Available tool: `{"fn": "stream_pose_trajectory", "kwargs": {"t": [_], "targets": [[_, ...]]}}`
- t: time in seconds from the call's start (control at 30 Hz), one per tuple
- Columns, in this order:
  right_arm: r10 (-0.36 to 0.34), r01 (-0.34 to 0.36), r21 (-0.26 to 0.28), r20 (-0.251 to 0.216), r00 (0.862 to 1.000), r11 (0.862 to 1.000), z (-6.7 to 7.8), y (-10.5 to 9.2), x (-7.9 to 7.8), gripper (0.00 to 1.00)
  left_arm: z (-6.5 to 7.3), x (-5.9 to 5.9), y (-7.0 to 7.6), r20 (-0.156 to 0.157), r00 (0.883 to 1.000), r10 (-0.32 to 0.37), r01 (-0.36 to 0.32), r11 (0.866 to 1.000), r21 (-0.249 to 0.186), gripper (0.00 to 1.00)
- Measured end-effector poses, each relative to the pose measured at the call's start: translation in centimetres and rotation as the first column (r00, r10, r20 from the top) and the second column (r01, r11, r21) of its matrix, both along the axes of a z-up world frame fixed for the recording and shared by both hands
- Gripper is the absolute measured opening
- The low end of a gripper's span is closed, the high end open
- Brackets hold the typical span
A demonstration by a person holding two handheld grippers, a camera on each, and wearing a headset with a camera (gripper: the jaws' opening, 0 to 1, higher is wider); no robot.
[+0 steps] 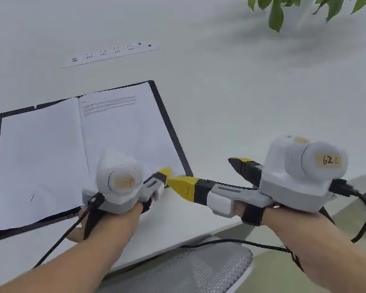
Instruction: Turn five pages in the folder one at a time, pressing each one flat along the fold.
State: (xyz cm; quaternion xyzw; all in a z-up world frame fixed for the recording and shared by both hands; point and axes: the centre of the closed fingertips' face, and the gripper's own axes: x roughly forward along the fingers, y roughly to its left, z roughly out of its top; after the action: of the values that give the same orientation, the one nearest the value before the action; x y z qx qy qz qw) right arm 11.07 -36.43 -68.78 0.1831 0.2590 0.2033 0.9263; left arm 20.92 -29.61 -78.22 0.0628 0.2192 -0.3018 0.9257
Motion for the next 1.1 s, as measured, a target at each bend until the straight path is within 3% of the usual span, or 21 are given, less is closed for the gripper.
{"fn": "stream_pose_trajectory", "kwargs": {"t": [0.1,0.2,0.47,0.6,0.9,1.03,1.1], "targets": [[0.000,0.000,0.003,-0.007,1.000,1.000,-0.3,0.0,0.0,0.89,-0.1,0.0,0.1,0.019,1.000,-0.005,0.006,1.000,-0.017,0.59],[0.000,0.000,0.004,-0.016,1.000,1.000,-0.6,0.2,-0.1,0.89,0.0,0.0,0.2,0.044,0.999,-0.017,0.019,0.999,-0.049,0.51],[0.006,-0.006,0.007,-0.034,0.999,1.000,-1.1,0.7,-0.1,0.89,0.1,0.2,0.7,0.052,0.999,-0.003,0.007,0.997,-0.071,0.42],[0.014,-0.014,0.007,-0.036,0.999,1.000,-1.2,1.1,0.2,0.89,0.2,0.4,1.0,0.045,0.999,0.015,-0.011,0.997,-0.075,0.38],[0.032,-0.032,0.011,-0.046,0.998,0.999,-1.6,1.9,0.9,0.88,0.2,1.4,2.2,0.007,0.998,0.069,-0.068,0.993,-0.095,0.18],[0.049,-0.049,0.010,-0.051,0.997,0.999,-1.9,2.3,1.2,0.88,0.2,1.4,2.0,-0.011,0.998,0.064,-0.065,0.993,-0.102,0.15],[0.058,-0.057,0.020,-0.048,0.997,0.998,-1.8,2.5,1.5,0.86,0.2,1.8,2.7,-0.037,0.993,0.116,-0.120,0.984,-0.131,0.10]]}}
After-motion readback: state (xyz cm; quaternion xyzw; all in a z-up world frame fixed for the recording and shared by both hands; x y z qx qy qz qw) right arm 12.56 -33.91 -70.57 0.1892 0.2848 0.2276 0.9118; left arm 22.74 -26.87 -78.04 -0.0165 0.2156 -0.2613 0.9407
